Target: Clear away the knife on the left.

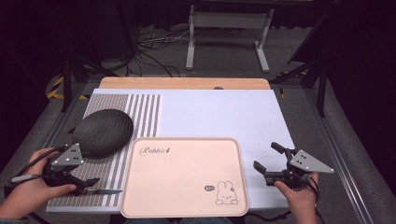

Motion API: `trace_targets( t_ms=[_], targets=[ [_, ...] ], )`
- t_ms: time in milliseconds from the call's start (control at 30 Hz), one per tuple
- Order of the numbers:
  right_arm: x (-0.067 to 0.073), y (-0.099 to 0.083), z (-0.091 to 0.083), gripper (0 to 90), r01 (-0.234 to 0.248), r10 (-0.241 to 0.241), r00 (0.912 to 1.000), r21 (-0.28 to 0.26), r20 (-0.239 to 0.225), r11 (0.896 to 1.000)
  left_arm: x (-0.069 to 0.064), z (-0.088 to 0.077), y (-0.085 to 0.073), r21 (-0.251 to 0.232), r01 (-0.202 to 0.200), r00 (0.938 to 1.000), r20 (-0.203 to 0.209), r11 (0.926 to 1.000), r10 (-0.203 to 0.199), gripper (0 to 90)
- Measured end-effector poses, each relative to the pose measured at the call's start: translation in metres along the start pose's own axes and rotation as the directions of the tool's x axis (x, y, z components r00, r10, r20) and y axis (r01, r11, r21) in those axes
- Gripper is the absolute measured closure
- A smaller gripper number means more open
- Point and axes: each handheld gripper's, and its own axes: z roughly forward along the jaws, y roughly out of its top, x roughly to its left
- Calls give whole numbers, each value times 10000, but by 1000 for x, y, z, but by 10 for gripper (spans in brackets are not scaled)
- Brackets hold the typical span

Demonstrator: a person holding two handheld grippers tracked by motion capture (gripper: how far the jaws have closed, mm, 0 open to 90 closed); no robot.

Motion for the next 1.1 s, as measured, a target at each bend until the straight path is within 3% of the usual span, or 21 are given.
trace_targets(
  t_ms=[267,333,367,400,533,900,967,1100],
  targets=[
    [0,-1,0,56,28,-28,10000,35,-65,10000,1,1,3,1037,-296,9993,273,9942,269,93],
    [-1,-1,0,56,31,-31,10000,29,-72,10000,1,2,4,1342,-464,9984,382,9899,417,95],
    [-1,-1,0,56,30,-30,10000,23,-75,10000,1,3,4,1670,-566,9975,519,9843,486,108],
    [-1,-1,0,56,30,-30,10000,23,-75,10000,1,3,4,1670,-566,9975,519,9843,486,115],
    [-1,-1,0,55,3,-3,10000,58,-63,10000,-1,4,7,2215,-861,9951,674,9713,728,115],
    [0,-1,1,55,36,-35,9999,112,-133,9999,-1,7,9,2868,-1333,9885,1074,9487,1064,129],
    [0,-2,1,55,34,-33,9999,99,-141,9999,-1,8,8,2892,-1387,9868,1206,9472,1077,130],
    [0,-2,2,55,50,-48,9999,125,-126,9999,3,13,4,2469,-1845,9752,1665,9513,1459,163]
  ],
)
